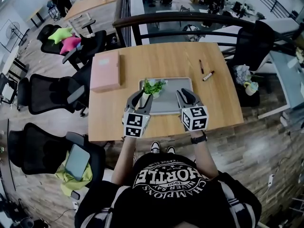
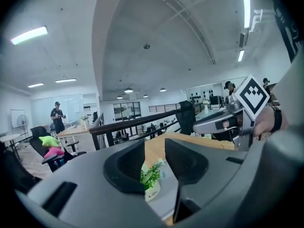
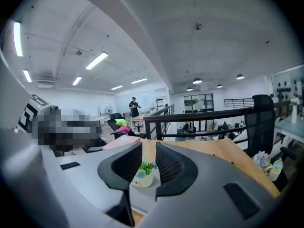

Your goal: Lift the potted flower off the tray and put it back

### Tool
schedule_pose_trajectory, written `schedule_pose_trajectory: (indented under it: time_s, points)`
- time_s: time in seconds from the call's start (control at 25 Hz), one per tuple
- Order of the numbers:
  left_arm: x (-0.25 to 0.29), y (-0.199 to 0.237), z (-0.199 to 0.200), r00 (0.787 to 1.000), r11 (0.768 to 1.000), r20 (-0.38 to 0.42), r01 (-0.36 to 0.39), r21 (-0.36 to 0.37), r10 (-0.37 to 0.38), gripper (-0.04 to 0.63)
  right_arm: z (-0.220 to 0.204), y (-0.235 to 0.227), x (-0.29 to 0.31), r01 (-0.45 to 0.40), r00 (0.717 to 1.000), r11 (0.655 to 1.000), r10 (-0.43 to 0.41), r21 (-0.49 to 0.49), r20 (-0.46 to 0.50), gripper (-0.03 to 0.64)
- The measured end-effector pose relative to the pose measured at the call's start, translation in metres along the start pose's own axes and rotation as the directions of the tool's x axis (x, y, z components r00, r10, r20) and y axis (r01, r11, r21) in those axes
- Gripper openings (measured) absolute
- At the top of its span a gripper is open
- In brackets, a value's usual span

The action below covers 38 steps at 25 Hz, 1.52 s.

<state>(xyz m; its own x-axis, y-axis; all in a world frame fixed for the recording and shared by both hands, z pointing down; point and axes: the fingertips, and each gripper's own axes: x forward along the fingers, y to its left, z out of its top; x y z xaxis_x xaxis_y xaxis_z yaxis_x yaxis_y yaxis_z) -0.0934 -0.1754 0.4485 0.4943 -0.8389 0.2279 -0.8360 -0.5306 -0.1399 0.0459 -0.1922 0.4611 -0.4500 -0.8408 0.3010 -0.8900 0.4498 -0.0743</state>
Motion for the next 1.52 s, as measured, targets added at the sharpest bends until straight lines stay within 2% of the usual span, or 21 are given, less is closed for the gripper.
schedule_pose_trajectory:
  time_s: [0.28, 0.6, 0.76, 1.16, 1.52]
  points:
    - [-0.015, 0.012, 0.028, 0.994, 0.998, 0.097, -0.051, -0.04, 0.055, 0.095, 0.029, -0.004, -0.016, 0.038, 0.996, 0.999, -0.036, -0.022, 0.078, 0.063]
    - [-0.027, 0.018, 0.043, 0.983, 0.995, 0.162, -0.074, -0.071, 0.085, 0.044, 0.044, -0.003, -0.028, 0.043, 0.992, 0.999, -0.039, -0.03, 0.124, 0.019]
    - [-0.029, 0.016, 0.045, 0.98, 0.993, 0.178, -0.074, -0.087, 0.089, 0.034, 0.047, -0.004, -0.034, 0.034, 0.99, 0.999, -0.031, -0.021, 0.141, 0.018]
    - [-0.026, 0.007, 0.044, 0.982, 0.994, 0.171, -0.063, -0.089, 0.078, 0.033, 0.042, -0.007, -0.04, 0.033, 0.991, 0.999, -0.028, -0.036, 0.132, 0.018]
    - [-0.013, -0.006, 0.029, 0.995, 0.998, 0.091, -0.026, -0.061, 0.031, 0.034, 0.038, -0.014, -0.04, 0.032, 0.991, 0.999, -0.029, -0.024, 0.134, 0.018]
